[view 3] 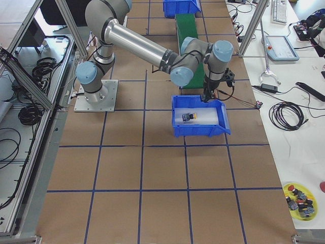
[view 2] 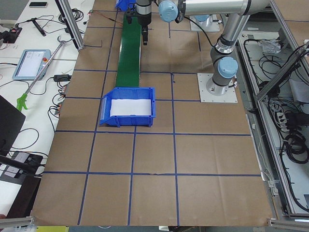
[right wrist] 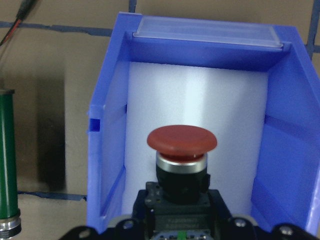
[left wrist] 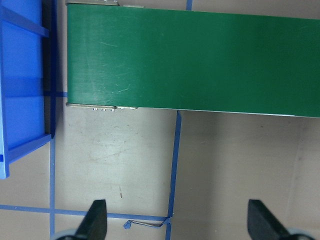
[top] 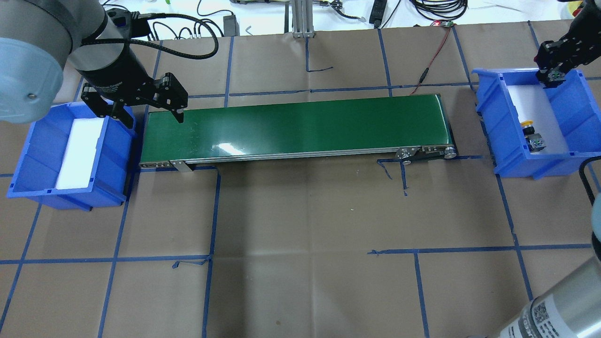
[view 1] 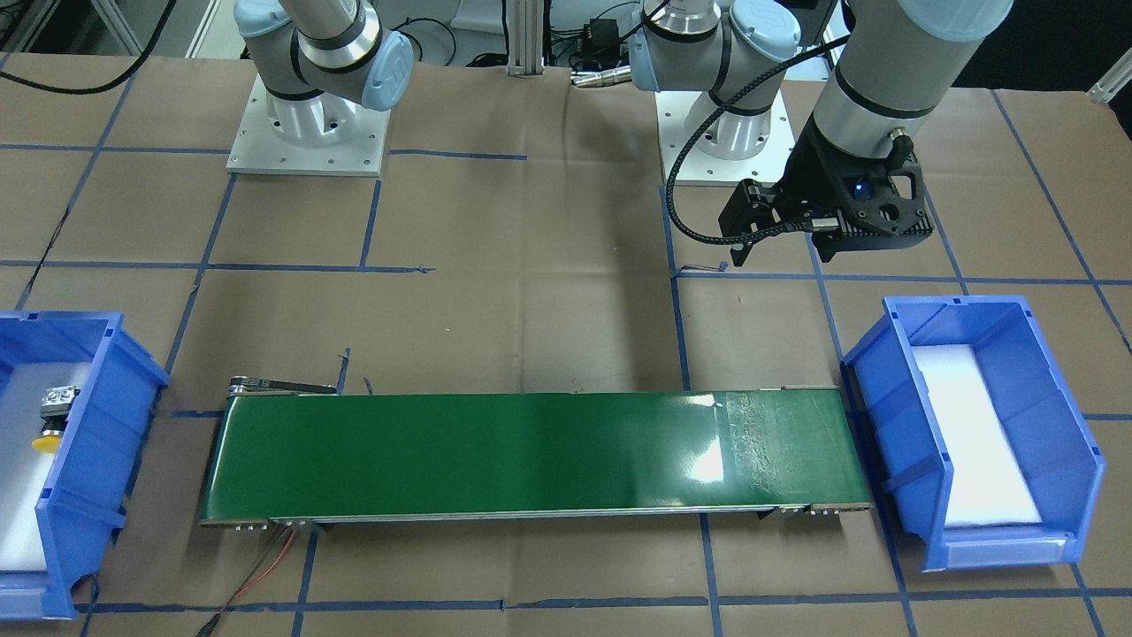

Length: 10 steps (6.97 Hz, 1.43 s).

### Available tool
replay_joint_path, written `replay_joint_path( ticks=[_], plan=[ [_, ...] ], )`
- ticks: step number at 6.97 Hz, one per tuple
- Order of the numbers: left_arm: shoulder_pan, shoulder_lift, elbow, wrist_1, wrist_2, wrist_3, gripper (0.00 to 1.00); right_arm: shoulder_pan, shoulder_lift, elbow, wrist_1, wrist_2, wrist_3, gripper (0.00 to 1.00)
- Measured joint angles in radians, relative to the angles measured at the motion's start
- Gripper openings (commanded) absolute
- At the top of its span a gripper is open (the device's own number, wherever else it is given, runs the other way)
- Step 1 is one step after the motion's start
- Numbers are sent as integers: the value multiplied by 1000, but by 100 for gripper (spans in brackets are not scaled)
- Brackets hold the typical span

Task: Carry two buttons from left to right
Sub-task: 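Lift the red button with the right gripper and carry it over the bin, then lower the red button into the bin and open the right gripper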

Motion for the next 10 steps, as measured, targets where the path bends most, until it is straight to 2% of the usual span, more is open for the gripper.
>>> replay_joint_path(
  ticks=[3,6,7,8,9,10],
  plan=[
    [0,-1,1,0,0,-2,100,-3,105,-33,-7,-1,28,7],
    [0,-2,2,0,0,-2,100,-3,161,-24,-22,1,48,8],
    [0,-2,2,0,0,-2,100,-3,174,-21,-25,0,48,15],
    [0,-1,2,0,0,-2,100,-4,183,-20,-27,-3,48,76],
    [0,-1,2,0,0,-2,100,-3,188,-19,-30,-2,49,95],
    [0,-1,2,0,0,-2,100,-3,191,-19,-36,3,49,99]
  ],
)
